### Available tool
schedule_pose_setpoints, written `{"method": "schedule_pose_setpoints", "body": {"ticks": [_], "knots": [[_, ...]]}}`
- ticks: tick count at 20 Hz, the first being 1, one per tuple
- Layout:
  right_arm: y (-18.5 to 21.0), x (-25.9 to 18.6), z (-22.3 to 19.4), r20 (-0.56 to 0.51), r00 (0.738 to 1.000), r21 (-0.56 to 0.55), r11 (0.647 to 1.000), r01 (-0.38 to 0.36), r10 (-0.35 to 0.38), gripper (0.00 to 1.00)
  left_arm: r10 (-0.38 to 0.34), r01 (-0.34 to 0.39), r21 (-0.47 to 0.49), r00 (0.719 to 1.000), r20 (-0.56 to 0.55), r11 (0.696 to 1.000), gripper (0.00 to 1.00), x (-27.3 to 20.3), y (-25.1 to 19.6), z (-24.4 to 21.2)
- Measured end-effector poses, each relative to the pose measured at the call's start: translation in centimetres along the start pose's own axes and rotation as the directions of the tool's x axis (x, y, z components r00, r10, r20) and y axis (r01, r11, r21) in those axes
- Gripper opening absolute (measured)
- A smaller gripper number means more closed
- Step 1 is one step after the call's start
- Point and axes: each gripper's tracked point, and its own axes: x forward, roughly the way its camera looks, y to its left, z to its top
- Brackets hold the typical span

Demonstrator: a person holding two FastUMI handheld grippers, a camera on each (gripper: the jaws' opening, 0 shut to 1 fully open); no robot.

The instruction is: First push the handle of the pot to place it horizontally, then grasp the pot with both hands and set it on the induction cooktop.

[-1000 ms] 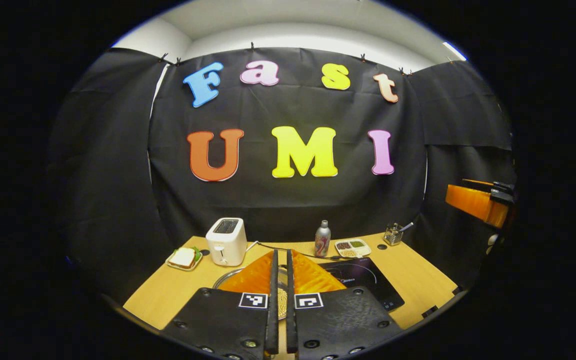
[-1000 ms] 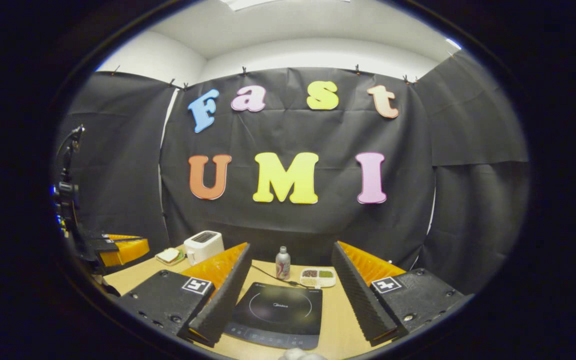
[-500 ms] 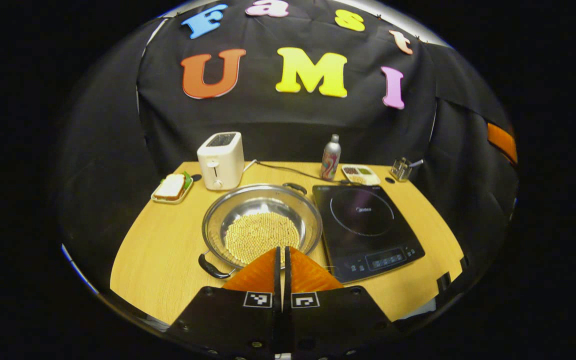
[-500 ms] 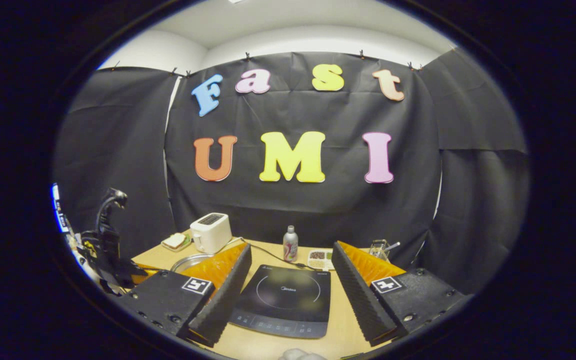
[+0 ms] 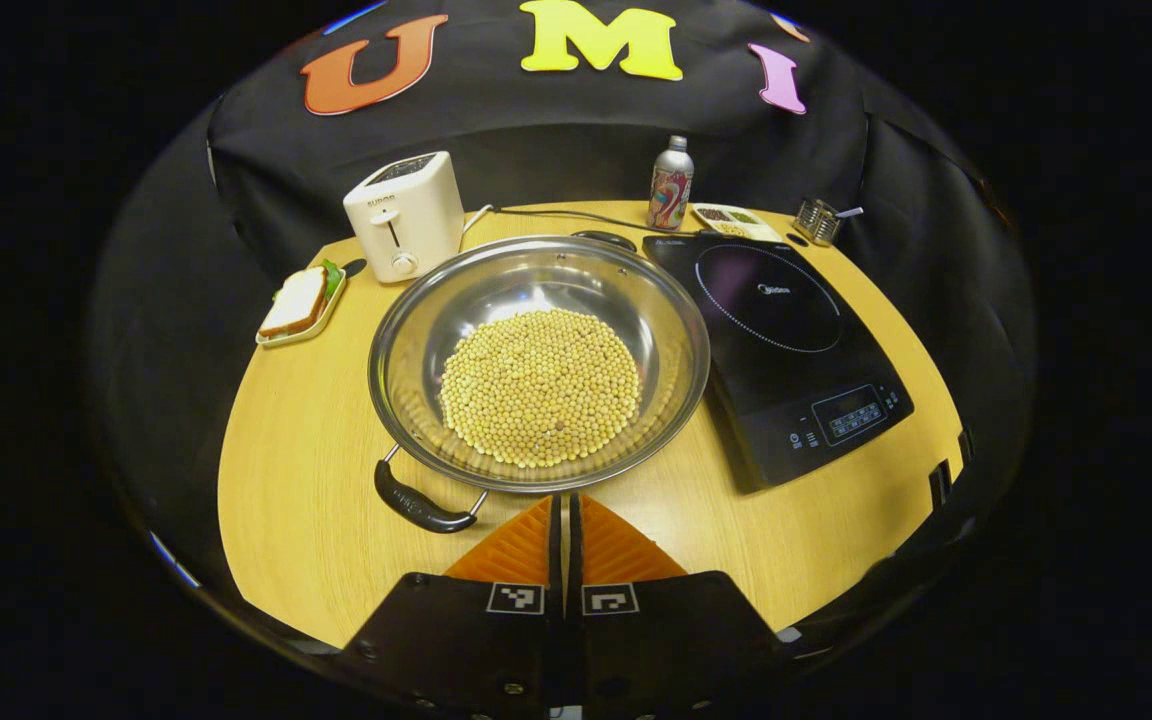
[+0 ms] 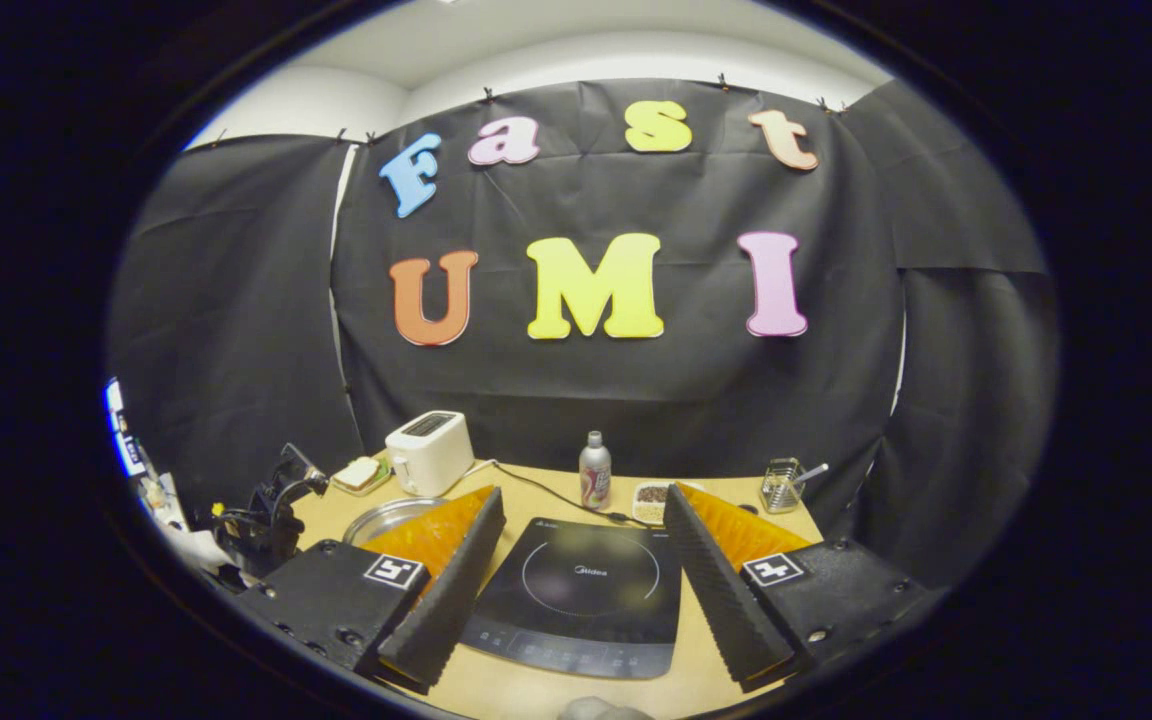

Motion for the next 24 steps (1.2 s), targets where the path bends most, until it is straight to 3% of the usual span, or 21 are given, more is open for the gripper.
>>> {"method": "schedule_pose_setpoints", "body": {"ticks": [1,2,3,4,5,6,7,8,9,10,12,13,14,16,17,18,19,20,22,23,24], "knots": [[0.0,0.3,-0.2,-0.004,1.0,0.001,1.0,-0.001,0.001,1.0,0.007,-0.007,0.006,1.0,-0.019,1.0,0.0,0.5,0.5,-0.1],[0.0,0.5,-0.3,-0.017,1.0,0.0,1.0,-0.005,0.005,0.96,0.016,-0.016,0.012,0.999,-0.03,1.0,0.1,0.8,0.9,-0.1],[0.0,0.7,-0.4,-0.022,1.0,-0.005,1.0,-0.014,0.014,0.96,0.027,-0.026,0.019,0.999,-0.028,0.999,0.0,0.7,1.4,0.0],[-0.1,0.9,0.0,-0.018,1.0,-0.014,1.0,-0.016,0.016,1.0,0.051,-0.05,0.041,0.998,-0.024,0.998,0.0,0.5,2.0,0.4],[-0.2,1.1,0.3,-0.016,1.0,-0.025,1.0,-0.017,0.016,0.96,0.063,-0.061,0.057,0.997,-0.035,0.997,0.1,0.7,2.6,0.3],[-0.3,1.4,0.6,-0.016,1.0,-0.033,0.999,-0.018,0.018,1.0,0.078,-0.076,0.061,0.996,-0.034,0.995,0.0,0.8,3.2,0.2],[-0.4,1.6,0.7,-0.018,1.0,-0.036,0.999,-0.019,0.018,0.96,0.086,-0.083,0.053,0.995,-0.053,0.995,0.0,0.8,3.7,-0.2],[-0.3,1.6,0.9,-0.017,1.0,-0.035,0.999,-0.024,0.024,1.0,0.087,-0.085,0.04,0.995,-0.055,0.996,0.1,0.7,3.9,-0.4],[-0.2,1.6,1.0,-0.018,1.0,-0.035,0.999,-0.027,0.026,0.96,0.074,-0.072,0.029,0.995,-0.068,0.997,0.0,0.7,3.8,-0.8],[0.0,1.6,1.0,-0.018,0.999,-0.038,0.999,-0.032,0.031,1.0,0.065,-0.063,0.026,0.995,-0.08,0.998,0.0,0.8,3.7,-1.2],[0.8,1.5,0.9,-0.023,0.999,-0.05,0.998,-0.043,0.042,0.96,0.043,-0.042,0.018,0.996,-0.075,0.999,0.0,0.1,3.0,-1.2],[0.7,1.3,0.8,-0.024,0.999,-0.057,0.997,-0.046,0.044,0.96,0.023,-0.021,0.036,0.997,-0.072,0.999,0.1,0.0,2.3,-1.1],[0.7,1.3,0.9,-0.026,0.999,-0.061,0.997,-0.047,0.046,1.0,0.019,-0.015,0.054,0.997,-0.08,0.998,0.0,-0.2,1.8,-1.1],[1.1,1.2,0.6,-0.034,0.998,-0.059,0.997,-0.057,0.055,0.96,0.004,0.004,0.084,0.996,-0.087,0.996,0.0,0.0,1.1,-1.4],[1.5,1.2,0.4,-0.036,0.998,-0.057,0.997,-0.057,0.055,0.97,0.0,0.009,0.086,0.995,-0.104,0.996,0.1,0.3,1.1,-1.8],[1.6,1.1,0.3,-0.038,0.998,-0.056,0.997,-0.057,0.055,0.96,-0.005,0.015,0.083,0.993,-0.119,0.996,0.0,0.7,1.1,-2.2],[1.5,0.9,0.4,-0.036,0.998,-0.057,0.997,-0.057,0.055,0.96,-0.002,0.013,0.08,0.991,-0.131,0.997,0.0,0.9,1.3,-2.3],[1.4,0.8,0.6,-0.03,0.998,-0.062,0.997,-0.053,0.051,0.96,0.006,0.005,0.078,0.99,-0.137,0.997,0.1,1.2,1.7,-2.3],[0.4,0.5,0.8,-0.021,0.999,-0.071,0.997,-0.032,0.03,1.0,0.026,-0.015,0.074,0.988,-0.15,0.997,0.1,1.8,2.7,-2.4],[0.0,0.4,0.6,-0.02,1.0,-0.065,0.998,-0.024,0.023,0.97,0.036,-0.025,0.075,0.987,-0.158,0.997,0.0,2.0,3.3,-2.4],[-0.2,0.4,0.6,-0.024,1.0,-0.057,0.998,-0.017,0.015,0.96,0.029,-0.019,0.066,0.985,-0.168,0.998,0.1,2.1,3.5,-2.5]]}}
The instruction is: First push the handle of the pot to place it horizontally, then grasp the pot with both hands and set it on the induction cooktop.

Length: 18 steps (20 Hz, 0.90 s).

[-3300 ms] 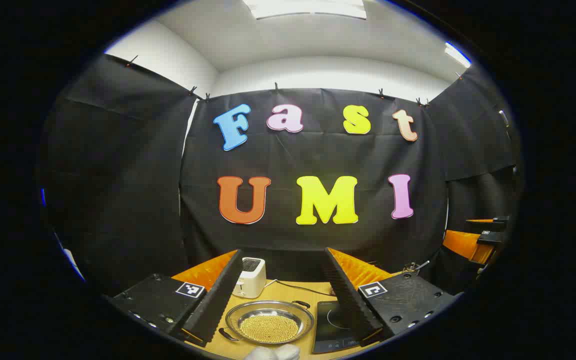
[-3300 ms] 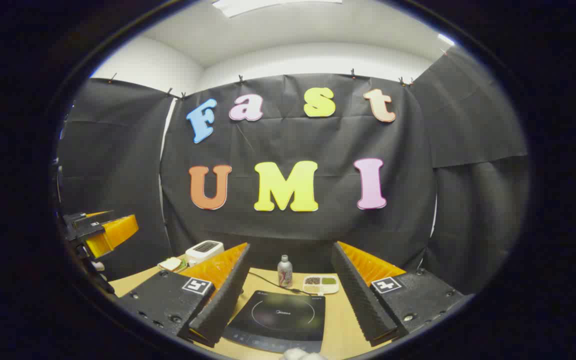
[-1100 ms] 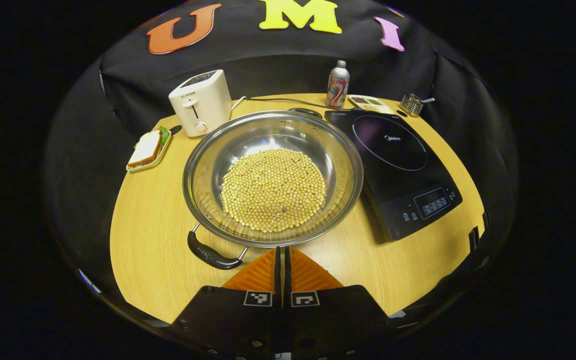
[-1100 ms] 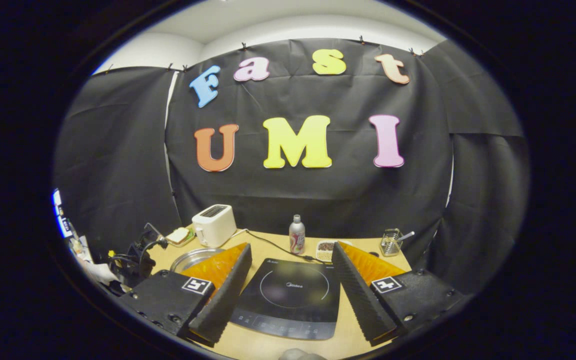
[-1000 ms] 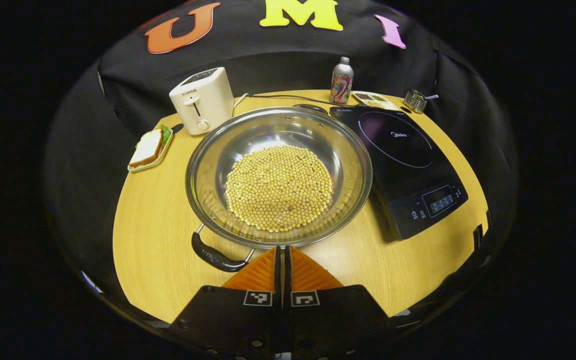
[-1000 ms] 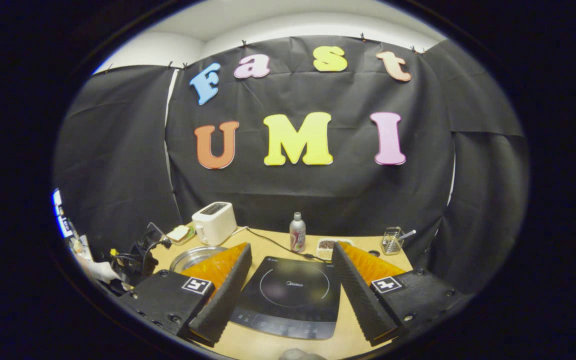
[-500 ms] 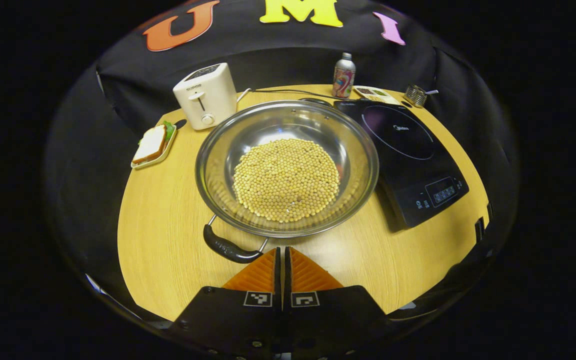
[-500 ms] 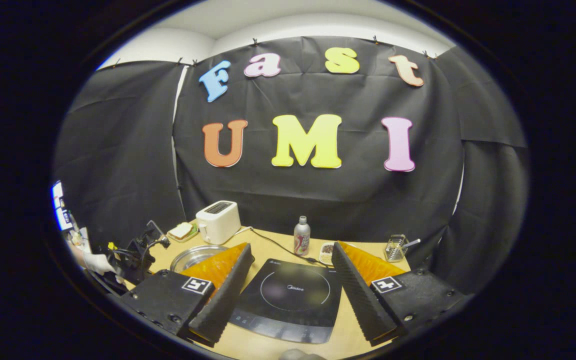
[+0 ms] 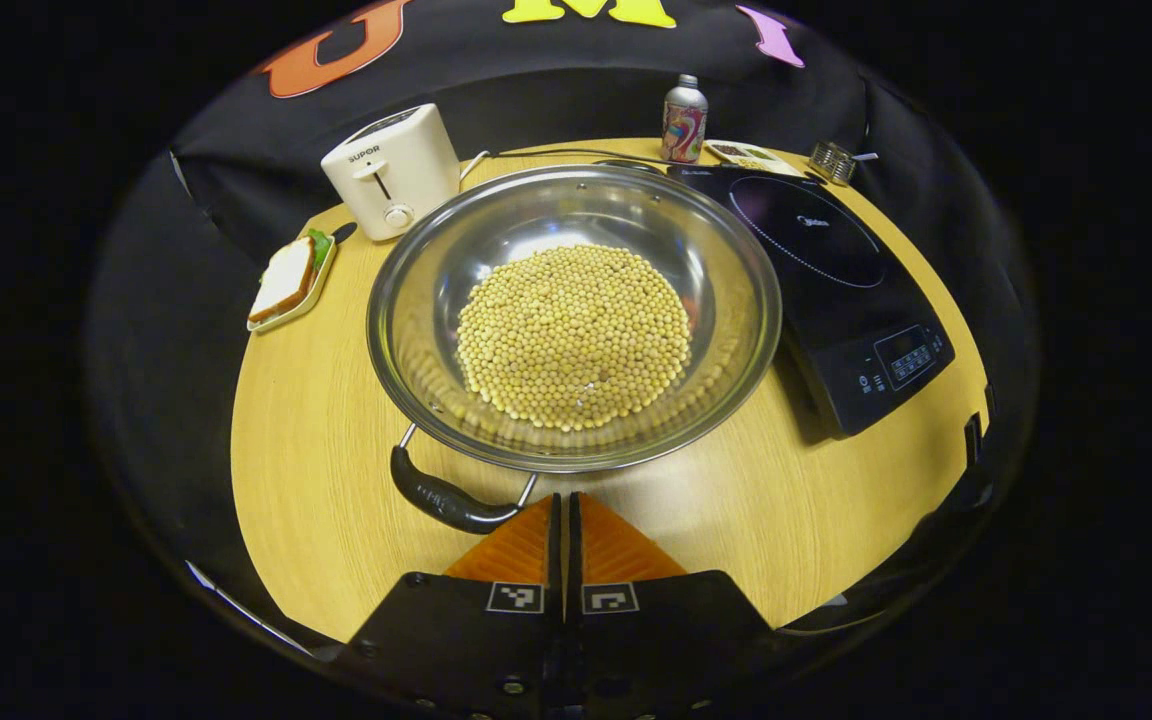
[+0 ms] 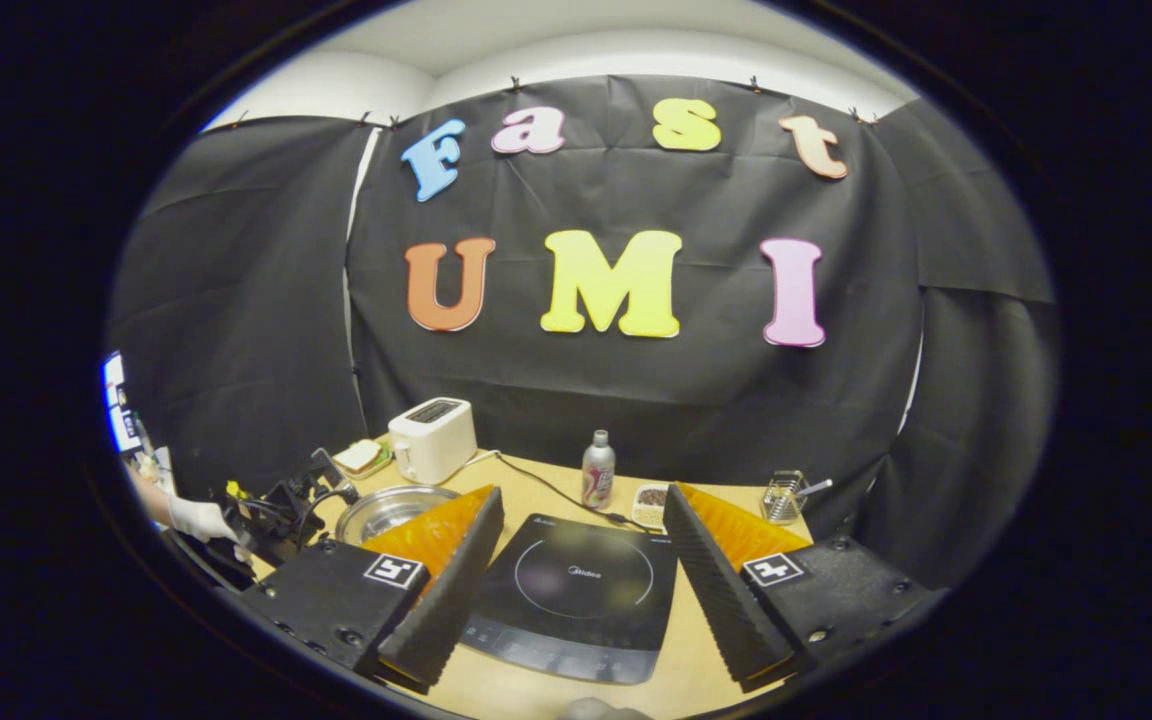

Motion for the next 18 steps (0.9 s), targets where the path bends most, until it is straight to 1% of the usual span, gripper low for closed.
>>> {"method": "schedule_pose_setpoints", "body": {"ticks": [1,2,3,4,7,8,9,10,11,12,13,14,18], "knots": [[-0.3,0.0,-0.2,-0.001,1.0,0.006,1.0,0.006,-0.006,0.96,0.008,-0.008,-0.004,1.0,0.001,1.0,0.1,0.2,0.1,0.0],[-0.5,0.0,-0.4,-0.003,1.0,0.006,1.0,0.015,-0.015,1.0,0.016,-0.016,0.002,1.0,-0.003,1.0,0.1,0.1,0.4,0.0],[-0.9,0.0,-0.6,-0.01,1.0,0.004,1.0,0.024,-0.024,1.0,0.027,-0.027,0.008,1.0,-0.001,1.0,0.1,-0.1,0.7,0.2],[-1.1,-0.1,-1.0,-0.017,0.999,0.005,1.0,0.028,-0.028,0.96,0.033,-0.033,0.016,0.999,0.005,0.999,0.0,-0.1,1.0,0.4],[-1.5,0.0,-1.6,-0.032,0.999,0.008,0.999,0.037,-0.037,0.96,0.036,-0.036,-0.002,0.999,0.004,0.999,0.0,0.3,2.2,0.7],[-1.6,-0.1,-1.6,-0.034,0.999,0.008,0.999,0.037,-0.037,0.96,0.044,-0.044,-0.012,0.999,0.002,0.999,0.09,0.3,2.6,0.8],[-1.6,-0.2,-1.7,-0.034,0.999,0.007,0.999,0.038,-0.038,0.97,0.053,-0.053,-0.025,0.999,-0.001,0.998,0.09,0.4,3.2,0.6],[-1.7,-0.1,-1.6,-0.034,0.999,0.004,0.999,0.04,-0.039,1.0,0.059,-0.059,-0.036,0.998,-0.001,0.998,0.0,0.5,3.7,0.6],[-1.7,-0.1,-1.7,-0.033,0.999,0.002,0.999,0.042,-0.042,0.96,0.061,-0.061,-0.05,0.998,0.002,0.997,0.0,0.6,4.0,0.8],[-1.7,-0.2,-1.6,-0.033,0.999,0.0,0.999,0.042,-0.042,0.96,0.062,-0.062,-0.064,0.998,0.003,0.996,0.0,0.5,4.2,0.9],[-1.8,-0.2,-1.7,-0.032,0.999,-0.002,0.999,0.043,-0.043,0.97,0.063,-0.063,-0.075,0.998,0.003,0.995,0.09,0.6,4.5,1.0],[-1.9,-0.2,-1.7,-0.033,0.998,-0.002,0.999,0.045,-0.045,1.0,0.068,-0.067,-0.078,0.998,0.005,0.995,0.0,0.8,4.9,1.2],[-2.1,-0.2,-2.2,-0.046,0.998,0.003,0.999,0.051,-0.05,1.0,0.096,-0.095,-0.085,0.995,0.003,0.992,0.0,0.9,6.1,1.8]]}}
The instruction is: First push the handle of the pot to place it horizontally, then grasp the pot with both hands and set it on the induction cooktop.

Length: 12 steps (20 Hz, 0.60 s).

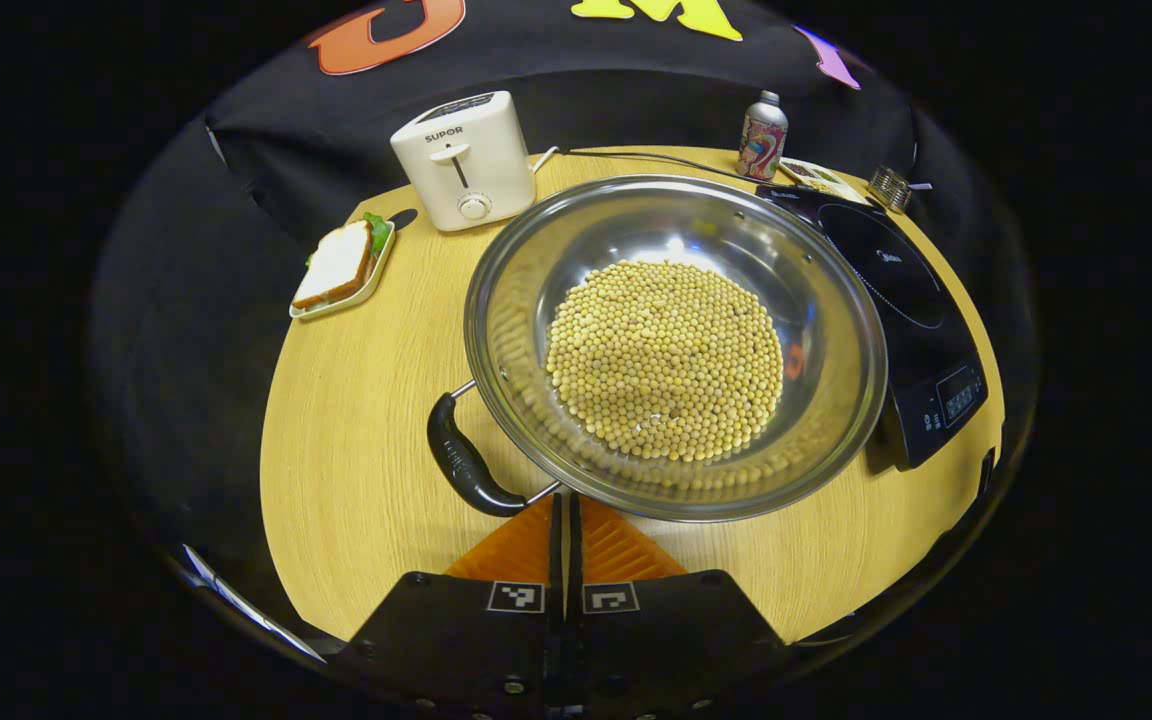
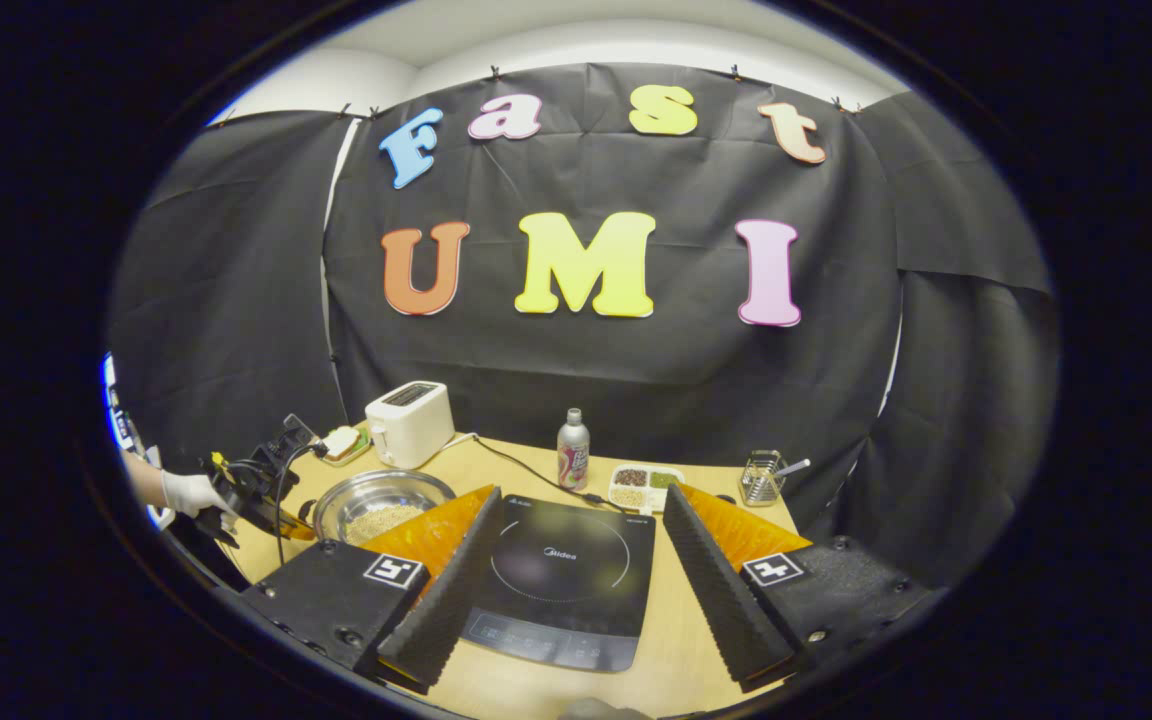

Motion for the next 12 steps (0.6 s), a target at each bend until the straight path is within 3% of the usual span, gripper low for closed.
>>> {"method": "schedule_pose_setpoints", "body": {"ticks": [4,5,12], "knots": [[-0.3,-0.1,0.1,-0.002,1.0,-0.005,1.0,0.009,-0.009,0.96,0.019,-0.019,-0.022,1.0,0.009,1.0,0.0,0.3,1.2,0.5],[-0.3,-0.1,0.0,-0.004,1.0,-0.006,1.0,0.011,-0.011,1.0,0.023,-0.023,-0.025,1.0,0.01,0.999,0.0,0.5,1.6,0.6],[-0.4,-0.7,0.1,-0.006,1.0,-0.028,0.999,0.021,-0.021,1.0,0.034,-0.033,-0.094,0.999,0.009,0.995,0.0,1.4,3.8,1.6]]}}
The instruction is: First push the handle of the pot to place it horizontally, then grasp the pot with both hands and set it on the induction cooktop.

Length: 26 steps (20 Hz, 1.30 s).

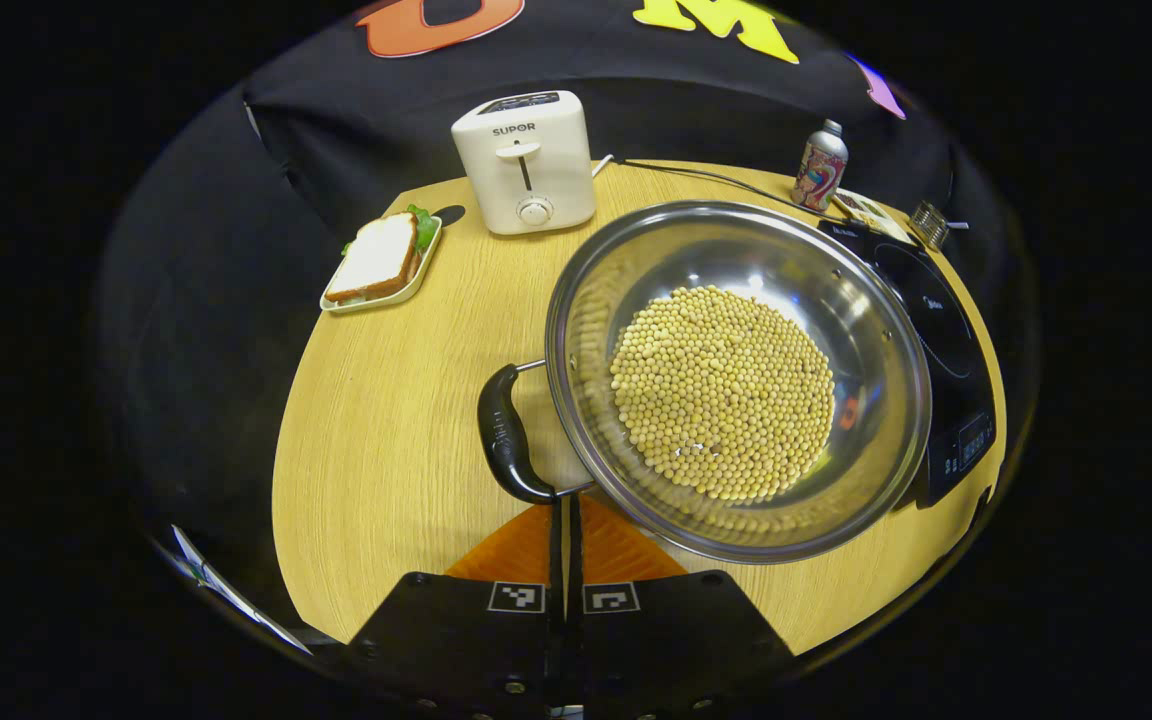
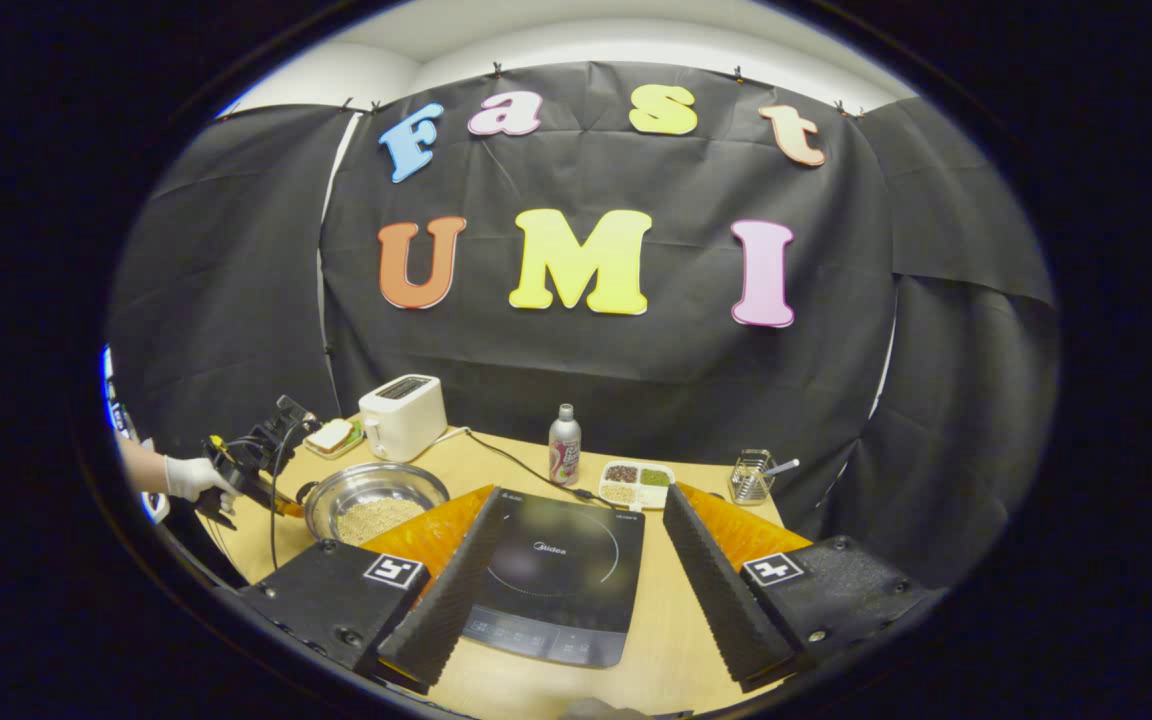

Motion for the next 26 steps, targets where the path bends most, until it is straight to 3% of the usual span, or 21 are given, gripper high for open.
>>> {"method": "schedule_pose_setpoints", "body": {"ticks": [5,6,7,20,22,26], "knots": [[0.4,0.0,-0.2,-0.011,1.0,-0.005,1.0,0.0,0.0,1.0,0.006,-0.006,0.01,1.0,0.007,1.0,0.0,0.3,0.7,1.0],[0.5,0.0,-0.2,-0.014,1.0,-0.007,1.0,-0.001,0.001,1.0,0.004,-0.004,0.008,1.0,0.007,1.0,0.1,0.4,0.8,1.2],[0.5,0.0,-0.3,-0.017,1.0,-0.008,1.0,-0.001,0.001,0.97,0.003,-0.003,0.003,1.0,0.007,1.0,0.0,0.5,1.0,1.3],[2.5,0.4,-1.5,-0.063,0.998,-0.01,1.0,-0.006,0.006,1.0,-0.01,0.01,0.0,1.0,0.024,1.0,0.0,1.6,2.5,3.7],[2.7,1.1,-2.5,-0.087,0.996,0.021,1.0,-0.012,0.014,0.97,-0.035,0.035,-0.014,0.998,0.043,0.999,0.0,0.9,2.1,3.4],[4.7,3.6,-6.0,-0.19,0.979,0.094,0.994,-0.055,0.072,0.96,0.005,-0.003,-0.026,0.994,0.105,1.0,0.0,-1.8,3.3,2.8]]}}
